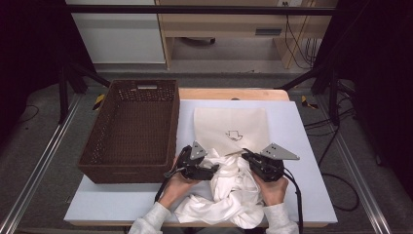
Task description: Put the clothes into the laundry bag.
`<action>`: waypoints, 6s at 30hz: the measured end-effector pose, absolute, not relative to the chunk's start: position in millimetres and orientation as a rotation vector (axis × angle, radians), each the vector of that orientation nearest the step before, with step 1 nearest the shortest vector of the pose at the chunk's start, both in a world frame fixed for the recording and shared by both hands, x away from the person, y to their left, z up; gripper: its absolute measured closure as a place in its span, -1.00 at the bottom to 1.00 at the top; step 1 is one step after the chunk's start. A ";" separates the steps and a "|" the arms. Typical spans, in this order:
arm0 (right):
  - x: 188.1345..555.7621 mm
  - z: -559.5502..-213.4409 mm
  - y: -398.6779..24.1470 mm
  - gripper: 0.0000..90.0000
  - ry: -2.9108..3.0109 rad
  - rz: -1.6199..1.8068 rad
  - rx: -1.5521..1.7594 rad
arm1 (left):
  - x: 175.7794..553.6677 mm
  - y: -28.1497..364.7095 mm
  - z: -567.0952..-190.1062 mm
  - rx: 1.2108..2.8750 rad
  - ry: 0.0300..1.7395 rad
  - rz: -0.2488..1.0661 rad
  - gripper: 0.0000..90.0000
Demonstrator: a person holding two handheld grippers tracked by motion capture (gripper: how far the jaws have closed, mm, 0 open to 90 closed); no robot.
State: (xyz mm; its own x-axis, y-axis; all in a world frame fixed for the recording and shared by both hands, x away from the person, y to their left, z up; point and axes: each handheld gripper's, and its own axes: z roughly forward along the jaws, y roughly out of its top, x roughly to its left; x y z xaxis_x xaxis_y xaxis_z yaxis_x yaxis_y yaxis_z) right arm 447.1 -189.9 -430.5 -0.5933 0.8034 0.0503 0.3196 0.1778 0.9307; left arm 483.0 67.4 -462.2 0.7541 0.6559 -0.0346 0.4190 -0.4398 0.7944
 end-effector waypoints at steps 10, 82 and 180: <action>447.3 -430.6 -190.4 0.93 2.007 1.410 1.058 | 473.8 54.6 -460.8 2.157 0.699 0.365 0.72; 444.1 -428.1 -190.5 0.93 1.984 1.447 1.065 | 477.4 0.8 -444.2 2.160 0.682 0.548 0.51; 440.8 -425.6 -190.5 0.93 1.972 1.424 1.083 | 408.8 43.3 -416.7 2.017 0.647 0.490 -0.33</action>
State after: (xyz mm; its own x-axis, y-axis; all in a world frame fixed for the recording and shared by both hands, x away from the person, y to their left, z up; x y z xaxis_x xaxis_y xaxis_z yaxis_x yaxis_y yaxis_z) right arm 440.8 -190.5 -425.6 -0.5753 0.8150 0.0690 0.3223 0.1483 0.9350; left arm 408.8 43.3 -416.7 0.7816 0.6184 0.0822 0.2475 -0.4284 0.8690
